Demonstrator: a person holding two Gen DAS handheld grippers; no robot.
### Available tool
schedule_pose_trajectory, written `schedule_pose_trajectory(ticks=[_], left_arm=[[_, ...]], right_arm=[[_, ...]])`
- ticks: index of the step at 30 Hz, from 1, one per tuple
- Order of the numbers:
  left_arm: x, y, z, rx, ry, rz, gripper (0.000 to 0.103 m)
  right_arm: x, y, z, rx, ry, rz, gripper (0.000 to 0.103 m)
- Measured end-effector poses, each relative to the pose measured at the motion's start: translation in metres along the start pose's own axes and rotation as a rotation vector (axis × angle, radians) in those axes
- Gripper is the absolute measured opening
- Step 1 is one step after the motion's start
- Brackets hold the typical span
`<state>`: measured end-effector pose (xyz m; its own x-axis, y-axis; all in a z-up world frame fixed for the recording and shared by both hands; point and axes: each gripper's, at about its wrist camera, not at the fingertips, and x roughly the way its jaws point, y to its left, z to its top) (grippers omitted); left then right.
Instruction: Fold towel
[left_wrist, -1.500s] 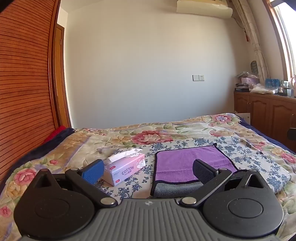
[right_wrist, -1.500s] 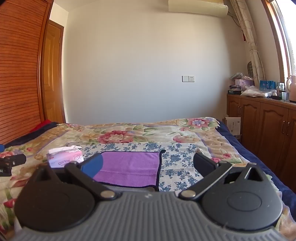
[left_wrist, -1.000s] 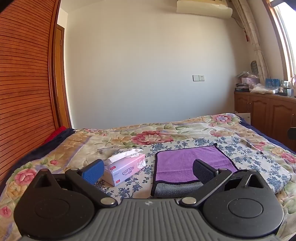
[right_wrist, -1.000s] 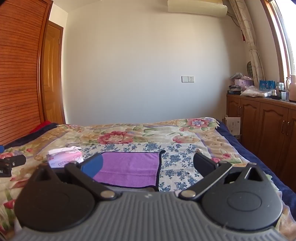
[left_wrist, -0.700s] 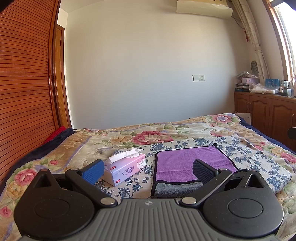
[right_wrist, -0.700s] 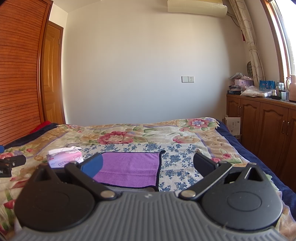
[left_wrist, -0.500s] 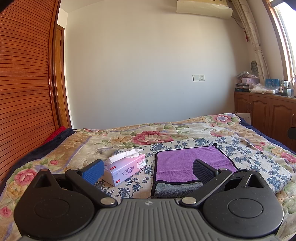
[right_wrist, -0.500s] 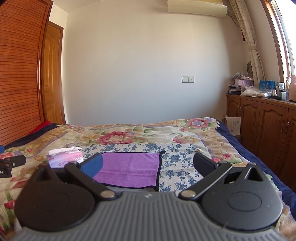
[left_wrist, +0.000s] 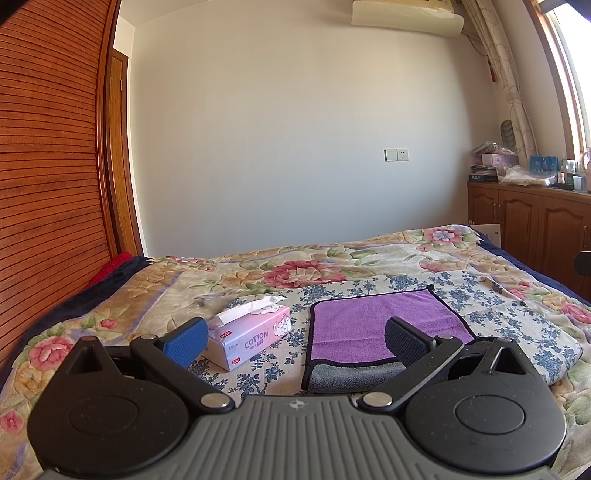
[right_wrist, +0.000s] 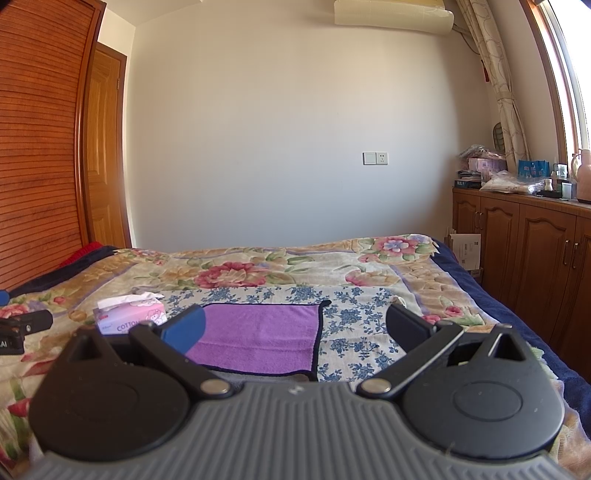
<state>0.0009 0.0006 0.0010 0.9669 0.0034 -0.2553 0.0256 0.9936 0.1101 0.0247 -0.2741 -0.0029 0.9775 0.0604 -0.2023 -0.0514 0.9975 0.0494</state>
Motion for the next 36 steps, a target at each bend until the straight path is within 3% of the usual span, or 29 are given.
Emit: schedule_pose_trajectory(ticks=[36], left_arm=[[-0.0012, 0.0010, 0.0013, 0.004, 0.002, 0.000, 0.103]], right_arm=[[-0.0002, -0.0008, -0.0005, 0.000, 0.000, 0.000, 0.103]])
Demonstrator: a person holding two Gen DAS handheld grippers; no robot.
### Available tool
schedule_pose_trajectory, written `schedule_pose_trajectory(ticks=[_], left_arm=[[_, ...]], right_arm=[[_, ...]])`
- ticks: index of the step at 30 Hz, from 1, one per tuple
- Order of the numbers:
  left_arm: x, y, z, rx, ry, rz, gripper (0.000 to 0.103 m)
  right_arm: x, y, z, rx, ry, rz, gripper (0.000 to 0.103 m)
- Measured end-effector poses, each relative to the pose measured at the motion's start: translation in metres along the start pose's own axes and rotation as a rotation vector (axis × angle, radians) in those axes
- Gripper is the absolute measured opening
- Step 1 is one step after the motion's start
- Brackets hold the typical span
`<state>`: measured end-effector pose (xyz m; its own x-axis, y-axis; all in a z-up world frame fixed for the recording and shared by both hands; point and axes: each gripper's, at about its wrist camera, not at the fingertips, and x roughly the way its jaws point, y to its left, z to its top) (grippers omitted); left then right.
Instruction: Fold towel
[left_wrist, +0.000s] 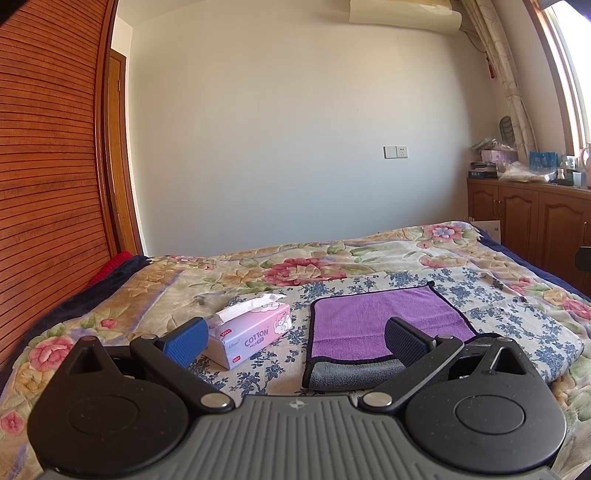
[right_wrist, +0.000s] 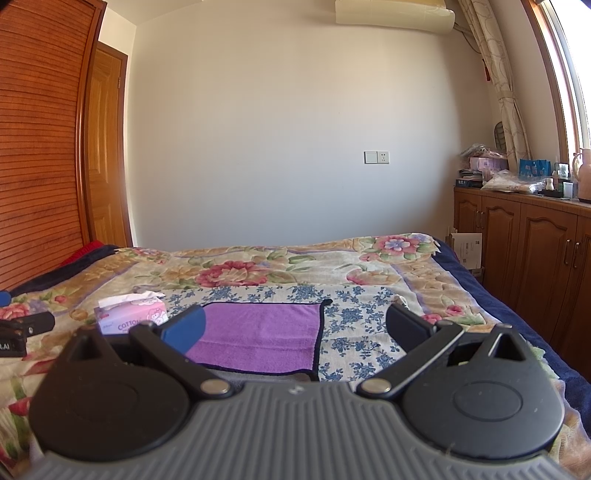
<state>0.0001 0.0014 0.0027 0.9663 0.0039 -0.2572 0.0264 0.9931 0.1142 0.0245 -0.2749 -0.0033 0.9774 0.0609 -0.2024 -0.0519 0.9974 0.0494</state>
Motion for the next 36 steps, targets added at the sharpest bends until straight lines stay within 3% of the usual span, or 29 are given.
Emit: schedule_pose_trajectory(ticks=[13, 36], left_arm=[[0.001, 0.001, -0.003, 0.001, 0.005, -0.001, 0.103], [0.027, -0.007, -0.008, 0.056, 0.107, -0.047, 0.103]], right_arm=[[0.001, 0.008, 0.002, -0.002, 0.007, 0.001, 0.103], [0.031, 0.012, -0.004, -0.022, 0.080, 0.031, 0.103]])
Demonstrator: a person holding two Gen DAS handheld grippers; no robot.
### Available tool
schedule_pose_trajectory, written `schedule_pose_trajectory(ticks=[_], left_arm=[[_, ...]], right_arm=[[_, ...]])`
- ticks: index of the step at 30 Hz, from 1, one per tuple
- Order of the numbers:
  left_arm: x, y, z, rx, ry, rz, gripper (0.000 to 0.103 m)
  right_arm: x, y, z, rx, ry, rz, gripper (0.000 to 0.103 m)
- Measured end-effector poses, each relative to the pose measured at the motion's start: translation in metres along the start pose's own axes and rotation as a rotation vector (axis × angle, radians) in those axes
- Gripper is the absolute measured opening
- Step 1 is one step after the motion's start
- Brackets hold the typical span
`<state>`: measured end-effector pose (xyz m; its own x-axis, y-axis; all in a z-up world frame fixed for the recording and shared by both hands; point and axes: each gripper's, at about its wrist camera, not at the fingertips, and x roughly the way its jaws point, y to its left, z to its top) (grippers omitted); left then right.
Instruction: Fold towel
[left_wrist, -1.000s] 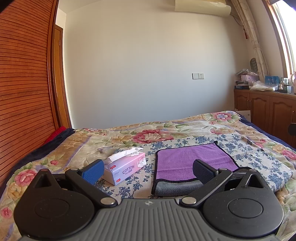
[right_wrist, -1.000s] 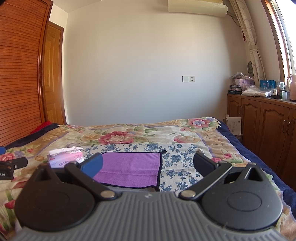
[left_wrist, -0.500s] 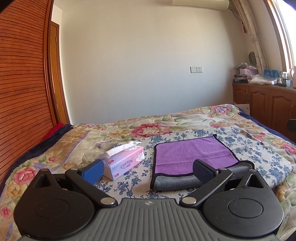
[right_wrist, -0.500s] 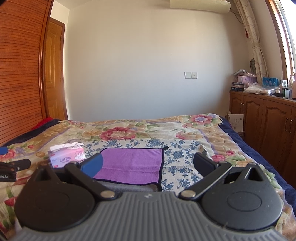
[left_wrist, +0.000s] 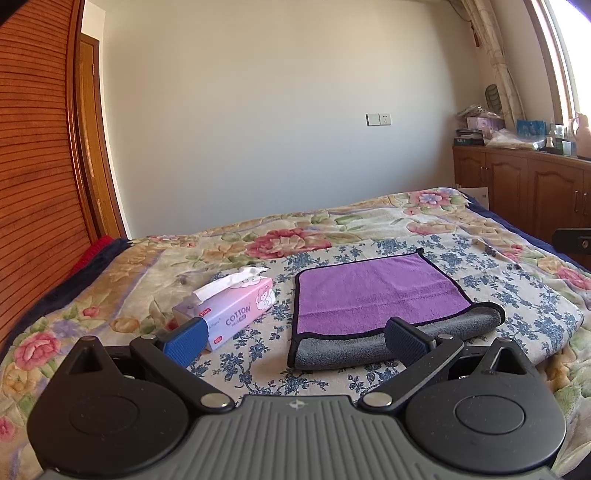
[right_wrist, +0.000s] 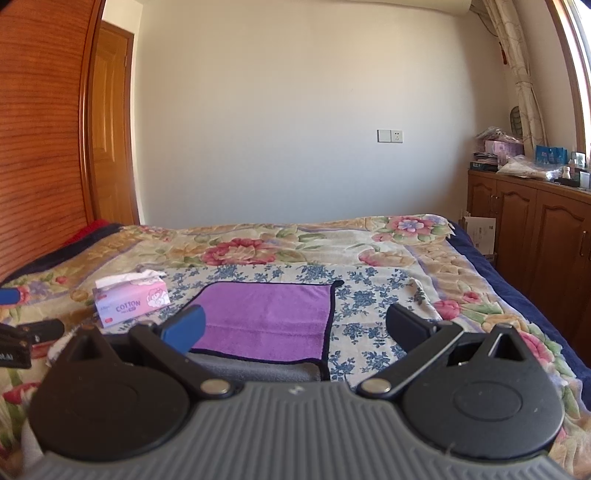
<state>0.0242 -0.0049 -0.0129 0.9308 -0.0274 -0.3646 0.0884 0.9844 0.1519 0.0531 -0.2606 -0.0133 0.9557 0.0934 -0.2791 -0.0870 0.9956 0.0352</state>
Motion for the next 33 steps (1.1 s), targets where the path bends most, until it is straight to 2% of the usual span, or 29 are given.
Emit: schedule_pose_trajectory(ticks=[16, 33], left_arm=[[0.037, -0.002, 0.007, 0.015, 0.058, -0.019, 0.103], [0.089, -0.003, 0.004, 0.022, 0.120, -0.077, 0.103]], right_arm=[[0.037, -0.006, -0.001, -0.030, 0.066, 0.044, 0.103], [0.071, -0.002, -0.004, -0.066, 0.151, 0.104, 0.103]])
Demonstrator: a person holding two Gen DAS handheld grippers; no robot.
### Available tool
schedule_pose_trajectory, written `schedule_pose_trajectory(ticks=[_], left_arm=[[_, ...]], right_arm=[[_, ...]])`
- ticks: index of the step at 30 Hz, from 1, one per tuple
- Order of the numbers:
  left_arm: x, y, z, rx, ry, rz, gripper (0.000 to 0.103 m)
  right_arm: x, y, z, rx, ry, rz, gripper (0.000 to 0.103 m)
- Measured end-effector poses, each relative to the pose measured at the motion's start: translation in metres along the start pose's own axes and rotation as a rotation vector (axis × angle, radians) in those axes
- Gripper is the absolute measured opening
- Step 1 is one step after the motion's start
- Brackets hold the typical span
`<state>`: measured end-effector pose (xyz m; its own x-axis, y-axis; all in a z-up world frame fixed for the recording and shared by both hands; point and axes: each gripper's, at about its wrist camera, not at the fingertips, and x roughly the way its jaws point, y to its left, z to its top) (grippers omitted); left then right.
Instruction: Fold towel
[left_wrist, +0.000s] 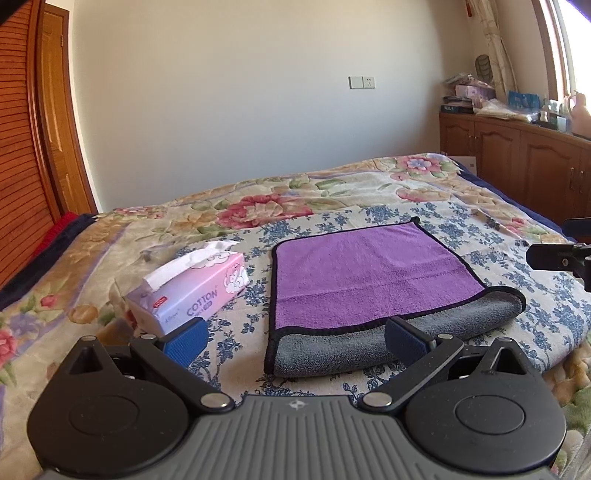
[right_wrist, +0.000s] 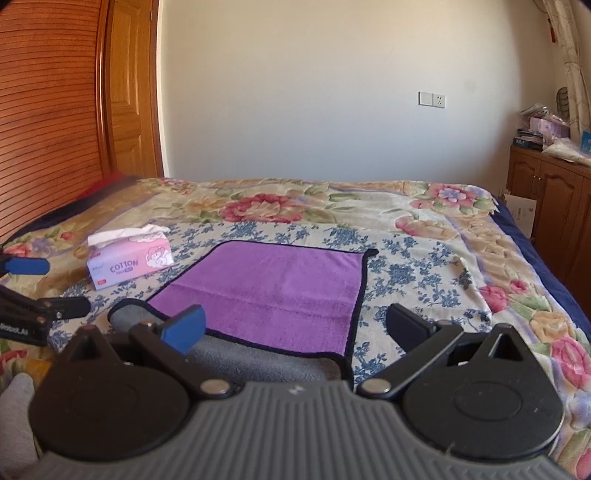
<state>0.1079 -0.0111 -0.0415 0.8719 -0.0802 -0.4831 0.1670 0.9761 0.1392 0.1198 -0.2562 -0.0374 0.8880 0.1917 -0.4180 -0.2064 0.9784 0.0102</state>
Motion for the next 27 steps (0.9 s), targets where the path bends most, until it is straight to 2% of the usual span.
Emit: schedule_pose_trajectory(ticks=[12, 21, 27], left_arm=[[0.036, 0.012, 0.006, -0.017, 0.023, -0.036, 0.103], [0.061, 0.020, 0.005, -0.043, 0.052, -0.086, 0.095], [0.076, 0.024, 0.002, -0.068, 0.079, -0.118, 0.086]], right_arm=[[0.023, 0.004, 0.000, -0.025, 0.026, 0.028, 0.103], [0.040, 0.003, 0.000, -0.039, 0.048, 0.040, 0.103], [0.050, 0.002, -0.002, -0.044, 0.072, 0.036, 0.103]])
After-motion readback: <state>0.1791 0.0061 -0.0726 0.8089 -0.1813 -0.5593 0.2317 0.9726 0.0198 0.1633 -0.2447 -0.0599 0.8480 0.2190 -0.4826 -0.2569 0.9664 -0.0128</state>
